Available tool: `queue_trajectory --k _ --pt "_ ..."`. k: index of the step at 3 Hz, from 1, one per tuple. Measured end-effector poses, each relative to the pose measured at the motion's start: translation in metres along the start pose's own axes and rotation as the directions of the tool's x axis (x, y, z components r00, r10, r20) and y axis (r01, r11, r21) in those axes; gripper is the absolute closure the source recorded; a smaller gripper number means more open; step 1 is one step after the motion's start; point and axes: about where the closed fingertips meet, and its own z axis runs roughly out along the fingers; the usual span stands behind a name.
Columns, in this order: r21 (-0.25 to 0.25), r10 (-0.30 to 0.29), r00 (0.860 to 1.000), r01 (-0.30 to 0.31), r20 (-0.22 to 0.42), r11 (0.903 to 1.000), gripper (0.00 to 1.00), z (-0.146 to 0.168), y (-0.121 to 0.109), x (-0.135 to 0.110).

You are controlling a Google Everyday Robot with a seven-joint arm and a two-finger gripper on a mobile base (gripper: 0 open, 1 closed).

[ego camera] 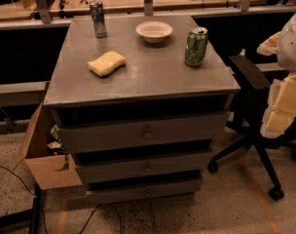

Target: Pick sponge

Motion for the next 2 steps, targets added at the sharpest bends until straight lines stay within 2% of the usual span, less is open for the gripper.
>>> queue_trajectory --k 1,2 --pt "0.000 0.000 1.000 0.000 0.000 1.0000 0.00 0.000 0.000 0.000" --pt "0.002 -0.060 0.998 0.060 -0.006 0.9982 0.00 0.001 -0.011 -0.015"
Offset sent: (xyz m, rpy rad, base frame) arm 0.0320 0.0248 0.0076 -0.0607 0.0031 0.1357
